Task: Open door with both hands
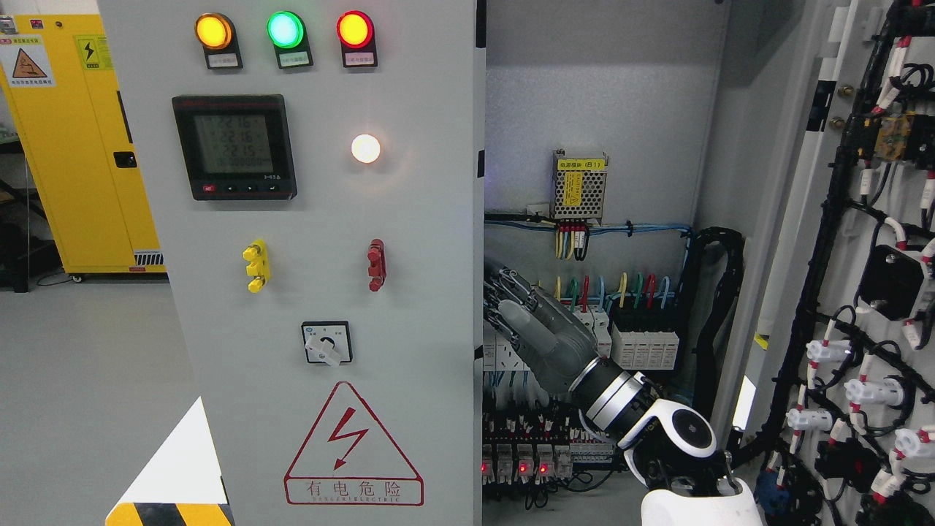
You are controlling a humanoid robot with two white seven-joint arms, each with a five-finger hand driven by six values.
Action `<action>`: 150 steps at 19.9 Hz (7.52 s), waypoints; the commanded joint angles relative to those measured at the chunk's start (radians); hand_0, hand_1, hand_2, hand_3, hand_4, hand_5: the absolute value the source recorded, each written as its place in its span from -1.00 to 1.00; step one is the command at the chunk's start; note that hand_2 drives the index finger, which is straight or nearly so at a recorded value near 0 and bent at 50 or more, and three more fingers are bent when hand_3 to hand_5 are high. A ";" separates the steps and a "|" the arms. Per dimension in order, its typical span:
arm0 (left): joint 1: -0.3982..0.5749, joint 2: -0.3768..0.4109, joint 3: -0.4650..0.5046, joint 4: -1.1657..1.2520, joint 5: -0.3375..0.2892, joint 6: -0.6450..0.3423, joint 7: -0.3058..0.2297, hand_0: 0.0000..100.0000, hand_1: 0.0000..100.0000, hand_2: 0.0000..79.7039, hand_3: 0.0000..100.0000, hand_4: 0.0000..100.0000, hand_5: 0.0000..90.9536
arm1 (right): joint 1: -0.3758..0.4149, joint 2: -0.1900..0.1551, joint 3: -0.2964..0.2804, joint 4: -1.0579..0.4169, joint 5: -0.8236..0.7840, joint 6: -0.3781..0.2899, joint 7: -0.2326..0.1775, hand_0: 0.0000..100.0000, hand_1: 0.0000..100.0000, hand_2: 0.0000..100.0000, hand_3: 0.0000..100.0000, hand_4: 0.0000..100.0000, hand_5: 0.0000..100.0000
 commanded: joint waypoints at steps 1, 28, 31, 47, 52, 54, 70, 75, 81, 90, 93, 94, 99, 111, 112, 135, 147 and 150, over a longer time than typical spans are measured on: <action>0.000 -0.023 0.001 0.000 0.000 0.000 0.000 -0.76 0.11 -1.00 -1.00 -1.00 -1.00 | -0.011 -0.001 -0.025 0.044 -0.002 0.001 0.003 -1.00 0.00 -0.92 -1.00 -1.00 -1.00; 0.005 -0.035 0.003 -0.001 0.006 0.000 0.000 -0.76 0.11 -1.00 -1.00 -1.00 -1.00 | -0.045 -0.001 -0.051 0.056 -0.066 0.083 0.146 -1.00 0.00 -0.92 -1.00 -1.00 -1.00; 0.005 -0.035 0.001 -0.001 0.006 0.000 0.000 -0.76 0.11 -1.00 -1.00 -1.00 -1.00 | -0.045 -0.001 -0.049 0.058 -0.066 0.085 0.147 -1.00 0.00 -0.92 -1.00 -1.00 -1.00; 0.005 -0.037 0.001 -0.003 0.005 0.000 0.000 -0.76 0.11 -1.00 -1.00 -1.00 -1.00 | -0.055 0.000 -0.042 0.071 -0.066 0.100 0.160 -1.00 0.00 -0.92 -1.00 -1.00 -1.00; 0.005 -0.043 0.001 -0.001 0.005 0.000 0.000 -0.76 0.11 -1.00 -1.00 -1.00 -1.00 | -0.055 0.003 -0.043 0.064 -0.066 0.102 0.218 -1.00 0.00 -0.92 -1.00 -1.00 -1.00; 0.005 -0.043 0.001 -0.001 0.005 0.000 0.000 -0.76 0.11 -1.00 -1.00 -1.00 -1.00 | -0.055 0.003 -0.042 0.064 -0.066 0.102 0.219 -1.00 0.00 -0.92 -1.00 -1.00 -1.00; 0.005 -0.045 0.001 -0.001 0.005 0.000 0.000 -0.76 0.11 -1.00 -1.00 -1.00 -1.00 | 0.040 0.009 0.053 -0.014 -0.102 0.102 0.259 -1.00 0.00 -0.92 -1.00 -1.00 -1.00; 0.005 -0.045 0.001 -0.001 0.002 -0.001 0.000 -0.76 0.11 -1.00 -1.00 -1.00 -1.00 | 0.096 0.009 0.168 -0.039 -0.100 0.094 0.256 -1.00 0.00 -0.92 -1.00 -1.00 -1.00; 0.005 -0.045 0.001 -0.001 0.000 0.000 0.000 -0.76 0.11 -1.00 -1.00 -1.00 -1.00 | 0.138 0.009 0.285 -0.054 -0.100 0.087 0.253 -1.00 0.00 -0.92 -1.00 -1.00 -1.00; 0.005 -0.057 0.001 -0.001 0.000 -0.001 0.000 -0.76 0.11 -1.00 -1.00 -1.00 -1.00 | 0.162 0.013 0.441 -0.077 -0.100 0.085 0.241 -1.00 0.00 -0.92 -1.00 -1.00 -1.00; 0.003 -0.057 0.001 -0.001 0.000 -0.001 0.000 -0.76 0.11 -1.00 -1.00 -1.00 -1.00 | 0.167 0.026 0.503 -0.091 -0.103 0.083 0.198 -1.00 0.00 -0.92 -1.00 -1.00 -1.00; 0.001 -0.057 0.000 -0.003 0.000 0.000 0.000 -0.76 0.11 -1.00 -1.00 -1.00 -1.00 | 0.167 0.029 0.517 -0.091 -0.106 0.083 0.198 -1.00 0.00 -0.92 -1.00 -1.00 -1.00; 0.000 -0.063 0.001 -0.003 0.000 0.000 0.000 -0.76 0.11 -1.00 -1.00 -1.00 -1.00 | 0.168 0.034 0.584 -0.148 -0.221 0.082 0.172 -1.00 0.00 -0.92 -1.00 -1.00 -1.00; 0.001 -0.058 0.000 -0.001 0.000 0.000 0.000 -0.76 0.11 -1.00 -1.00 -1.00 -1.00 | 0.202 0.039 0.687 -0.176 -0.229 0.067 0.100 -1.00 0.00 -0.92 -1.00 -1.00 -1.00; 0.001 -0.058 0.000 -0.001 0.000 0.000 0.000 -0.76 0.11 -1.00 -1.00 -1.00 -1.00 | 0.204 0.037 0.689 -0.179 -0.229 0.065 0.086 -1.00 0.00 -0.92 -1.00 -1.00 -1.00; 0.009 -0.058 0.001 -0.003 0.002 0.000 0.000 -0.76 0.11 -1.00 -1.00 -1.00 -1.00 | 0.188 0.037 0.788 -0.185 -0.227 0.065 -0.031 -1.00 0.00 -0.92 -1.00 -1.00 -1.00; 0.020 -0.063 0.120 -0.003 0.000 -0.001 0.000 -0.76 0.11 -1.00 -1.00 -1.00 -1.00 | 0.161 0.040 0.824 -0.189 -0.229 0.067 -0.032 -1.00 0.00 -0.92 -1.00 -1.00 -1.00; 0.020 -0.063 0.120 -0.003 0.000 -0.001 0.000 -0.76 0.11 -1.00 -1.00 -1.00 -1.00 | 0.179 0.039 0.802 -0.189 -0.226 0.080 -0.032 -1.00 0.00 -0.92 -1.00 -1.00 -1.00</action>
